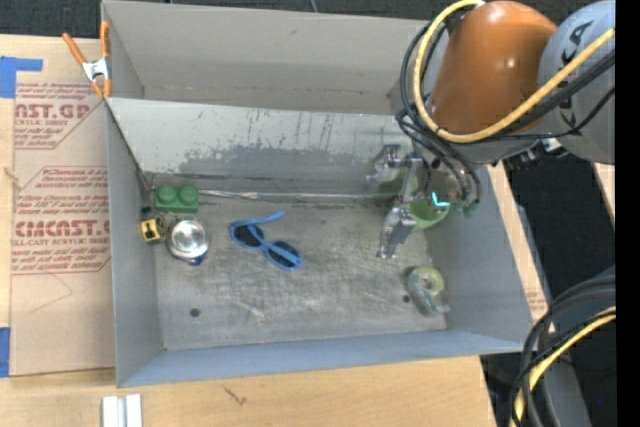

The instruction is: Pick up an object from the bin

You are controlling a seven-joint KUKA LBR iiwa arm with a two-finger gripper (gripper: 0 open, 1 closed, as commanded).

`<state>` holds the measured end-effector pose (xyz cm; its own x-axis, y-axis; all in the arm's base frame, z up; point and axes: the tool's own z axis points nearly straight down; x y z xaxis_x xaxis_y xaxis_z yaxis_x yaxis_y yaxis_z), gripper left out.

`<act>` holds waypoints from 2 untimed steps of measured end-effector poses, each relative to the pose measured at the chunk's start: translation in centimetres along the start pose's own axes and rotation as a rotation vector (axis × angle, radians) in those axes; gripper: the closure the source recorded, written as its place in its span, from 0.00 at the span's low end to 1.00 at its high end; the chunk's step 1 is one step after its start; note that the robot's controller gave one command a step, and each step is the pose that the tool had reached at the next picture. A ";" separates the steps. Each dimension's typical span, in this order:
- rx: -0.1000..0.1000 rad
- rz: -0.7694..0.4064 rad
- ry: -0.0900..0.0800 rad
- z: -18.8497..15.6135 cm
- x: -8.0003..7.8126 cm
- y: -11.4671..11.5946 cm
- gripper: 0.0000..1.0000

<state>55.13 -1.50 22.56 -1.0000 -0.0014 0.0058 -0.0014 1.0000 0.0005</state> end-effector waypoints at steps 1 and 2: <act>-0.003 -0.107 -0.003 6.6 -2.6 9.3 0.00; 0.000 -0.531 -0.010 14.3 -3.8 11.7 0.00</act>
Offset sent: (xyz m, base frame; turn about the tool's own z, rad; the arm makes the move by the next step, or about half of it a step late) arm 0.0261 0.0873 -0.0625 -0.0991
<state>58.82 10.20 8.22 -0.8618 -0.5072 -0.0044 -0.5072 0.8618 0.0005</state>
